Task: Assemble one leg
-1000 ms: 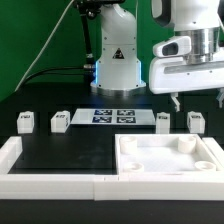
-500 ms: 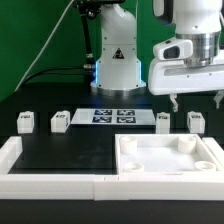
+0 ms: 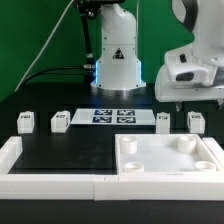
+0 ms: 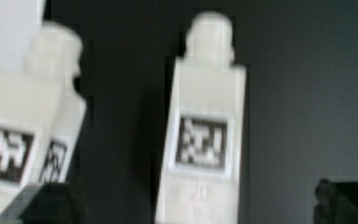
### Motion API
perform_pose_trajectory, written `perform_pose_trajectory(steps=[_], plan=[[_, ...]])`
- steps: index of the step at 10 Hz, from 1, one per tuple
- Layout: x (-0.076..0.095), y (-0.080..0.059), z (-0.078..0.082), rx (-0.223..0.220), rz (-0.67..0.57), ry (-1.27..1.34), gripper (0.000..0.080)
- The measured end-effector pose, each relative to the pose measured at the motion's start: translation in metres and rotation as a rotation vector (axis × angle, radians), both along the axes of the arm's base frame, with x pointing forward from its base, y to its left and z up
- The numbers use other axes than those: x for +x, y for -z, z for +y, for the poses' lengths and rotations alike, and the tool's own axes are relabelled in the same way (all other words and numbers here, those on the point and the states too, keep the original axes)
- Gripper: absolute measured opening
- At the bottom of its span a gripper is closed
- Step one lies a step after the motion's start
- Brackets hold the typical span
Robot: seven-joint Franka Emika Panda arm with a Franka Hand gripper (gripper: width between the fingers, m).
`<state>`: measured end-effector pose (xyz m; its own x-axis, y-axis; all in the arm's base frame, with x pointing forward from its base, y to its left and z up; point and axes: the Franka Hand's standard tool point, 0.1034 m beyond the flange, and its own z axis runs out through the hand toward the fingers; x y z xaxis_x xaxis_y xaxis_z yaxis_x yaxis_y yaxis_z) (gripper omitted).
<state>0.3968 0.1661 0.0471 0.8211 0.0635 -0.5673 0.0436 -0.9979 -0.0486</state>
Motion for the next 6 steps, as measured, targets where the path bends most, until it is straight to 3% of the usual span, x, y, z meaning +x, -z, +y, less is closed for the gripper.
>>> perform_pose_trajectory(steps=[3,6], plan=[[-0.008,0.012,0.000,-0.023,0.320,-0.024,0.0649],[-0.015,0.029,0.001,-0.028,0.344,-0.020,0.0649]])
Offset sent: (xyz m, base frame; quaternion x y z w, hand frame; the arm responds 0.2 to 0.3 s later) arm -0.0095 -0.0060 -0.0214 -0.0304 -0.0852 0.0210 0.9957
